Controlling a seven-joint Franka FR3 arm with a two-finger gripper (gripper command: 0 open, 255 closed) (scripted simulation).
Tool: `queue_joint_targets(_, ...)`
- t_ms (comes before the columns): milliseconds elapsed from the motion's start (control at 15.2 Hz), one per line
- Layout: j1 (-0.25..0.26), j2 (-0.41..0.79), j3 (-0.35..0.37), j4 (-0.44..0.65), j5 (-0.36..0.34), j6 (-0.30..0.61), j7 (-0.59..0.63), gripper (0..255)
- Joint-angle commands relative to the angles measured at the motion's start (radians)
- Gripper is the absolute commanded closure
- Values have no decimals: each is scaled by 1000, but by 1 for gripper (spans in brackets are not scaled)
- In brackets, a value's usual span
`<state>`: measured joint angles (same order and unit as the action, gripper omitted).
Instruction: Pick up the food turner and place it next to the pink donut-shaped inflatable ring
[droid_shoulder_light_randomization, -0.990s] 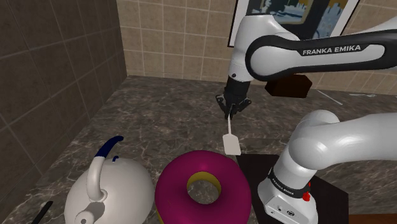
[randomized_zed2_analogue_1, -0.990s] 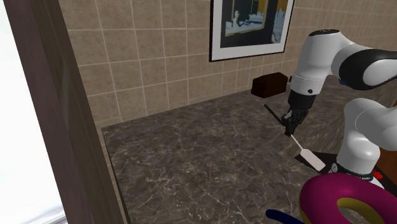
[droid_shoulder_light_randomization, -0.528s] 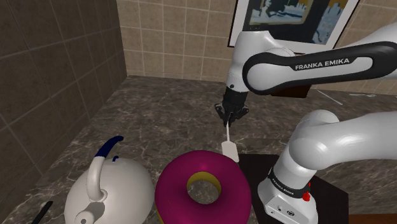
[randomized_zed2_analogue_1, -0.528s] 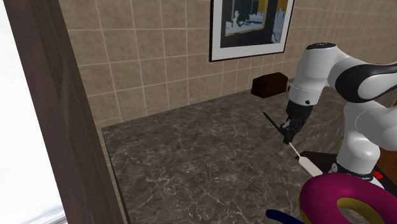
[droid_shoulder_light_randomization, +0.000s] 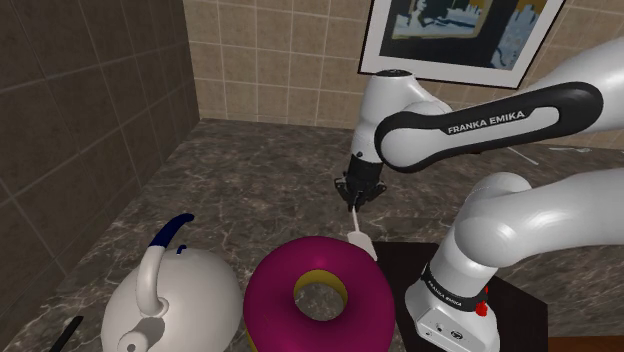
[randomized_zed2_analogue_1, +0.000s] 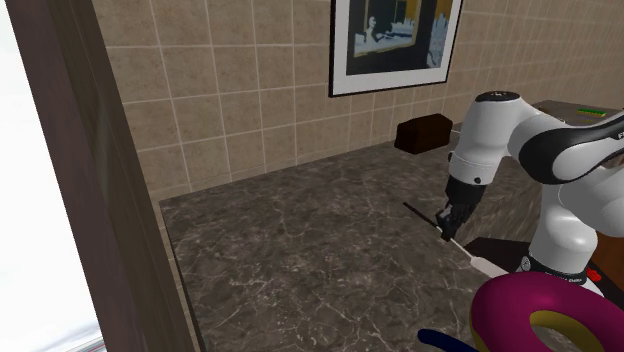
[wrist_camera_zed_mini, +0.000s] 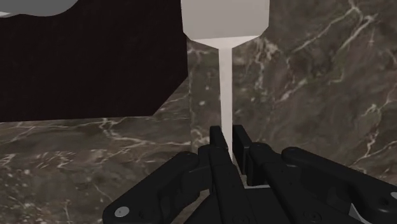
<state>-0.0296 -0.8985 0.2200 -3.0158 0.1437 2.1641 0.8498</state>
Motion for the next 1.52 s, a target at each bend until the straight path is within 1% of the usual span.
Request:
queue_joint_targets(0,1,14,3,-15,3,29,0,255)
queue_joint_targets(462,1,14,3,-15,3,29,0,255)
queue_joint_targets(528,1,14,3,-15,3,29,0,0)
queue_joint_targets(858,1,14,3,-15,3,29,0,0)
queue_joint_targets(1056,-2,-59,-12,57,-11,-114,0,0)
queue_joint_targets(1122,-3,-72,-16,78,-15,-149,0,0)
queue_joint_targets(1452,-3,-72,-16,78,-15,-149,0,0)
